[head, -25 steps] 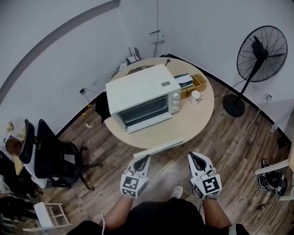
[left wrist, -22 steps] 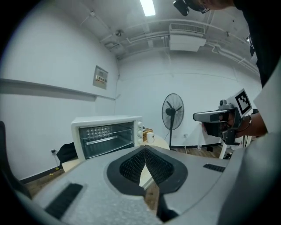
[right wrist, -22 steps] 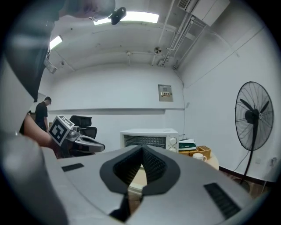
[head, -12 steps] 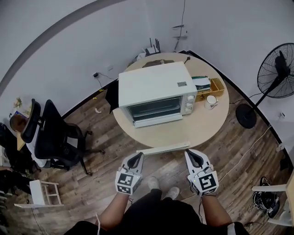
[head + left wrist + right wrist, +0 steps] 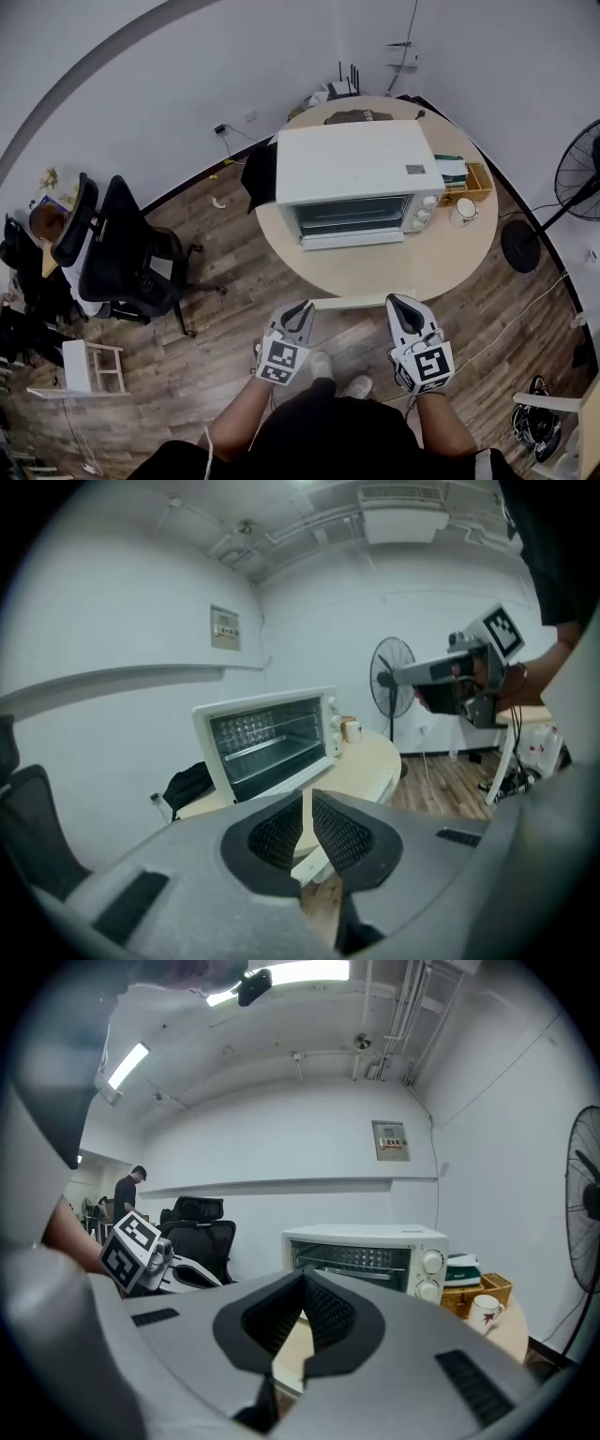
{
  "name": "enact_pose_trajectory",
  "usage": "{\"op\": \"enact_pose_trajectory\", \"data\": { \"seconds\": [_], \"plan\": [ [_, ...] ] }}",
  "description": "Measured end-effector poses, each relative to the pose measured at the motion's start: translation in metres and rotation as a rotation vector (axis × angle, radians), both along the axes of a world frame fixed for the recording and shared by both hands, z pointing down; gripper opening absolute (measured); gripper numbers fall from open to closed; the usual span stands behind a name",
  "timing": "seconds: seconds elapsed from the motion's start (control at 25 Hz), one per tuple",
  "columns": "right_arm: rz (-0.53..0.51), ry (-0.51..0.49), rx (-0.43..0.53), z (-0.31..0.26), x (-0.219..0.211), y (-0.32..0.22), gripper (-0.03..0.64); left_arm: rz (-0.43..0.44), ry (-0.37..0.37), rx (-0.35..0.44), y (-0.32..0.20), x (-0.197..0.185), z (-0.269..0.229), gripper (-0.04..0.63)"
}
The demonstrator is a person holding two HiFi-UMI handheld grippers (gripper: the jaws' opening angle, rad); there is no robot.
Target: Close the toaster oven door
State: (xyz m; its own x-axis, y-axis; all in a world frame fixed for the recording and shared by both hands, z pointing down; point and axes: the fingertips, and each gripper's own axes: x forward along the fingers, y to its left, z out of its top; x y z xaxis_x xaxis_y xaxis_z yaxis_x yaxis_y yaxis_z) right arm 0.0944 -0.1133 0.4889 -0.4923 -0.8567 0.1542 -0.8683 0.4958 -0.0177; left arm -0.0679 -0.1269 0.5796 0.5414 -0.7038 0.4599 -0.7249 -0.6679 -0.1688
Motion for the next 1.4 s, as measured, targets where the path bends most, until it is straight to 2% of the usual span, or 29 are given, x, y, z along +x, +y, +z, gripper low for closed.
{"op": "enact_pose_trajectory", "data": {
  "seconds": [0.12,0.2,0.4,0.56,0.68,1.0,1.2,1.4],
  "plan": [
    [-0.009,0.014,-0.016,0.004,-0.005,-0.006,-0.003,0.05,-0.121,-0.017,0.002,-0.002,0.021,0.072],
    [-0.014,0.025,-0.022,0.007,-0.006,-0.011,-0.003,0.08,-0.198,-0.02,0.002,-0.002,0.035,0.092],
    [-0.022,0.029,-0.044,0.016,-0.007,-0.02,-0.003,0.145,-0.42,0.008,0.002,-0.007,0.068,0.106],
    [-0.02,0.02,-0.05,0.018,-0.01,-0.025,-0.003,0.148,-0.498,0.006,-0.001,-0.014,0.086,0.12],
    [-0.028,0.014,-0.045,0.015,-0.015,-0.027,-0.003,0.185,-0.603,0.019,-0.001,-0.017,0.103,0.12],
    [-0.028,0.016,-0.034,0.006,-0.017,-0.028,-0.003,0.284,-0.861,0.126,-0.007,-0.019,0.132,0.12],
    [-0.016,0.018,-0.034,0.005,-0.012,-0.026,-0.003,0.303,-0.94,0.142,-0.01,-0.02,0.144,0.118],
    [-0.008,0.02,-0.034,0.004,-0.01,-0.026,-0.003,0.303,-0.959,0.165,-0.012,-0.019,0.142,0.074]
  ]
}}
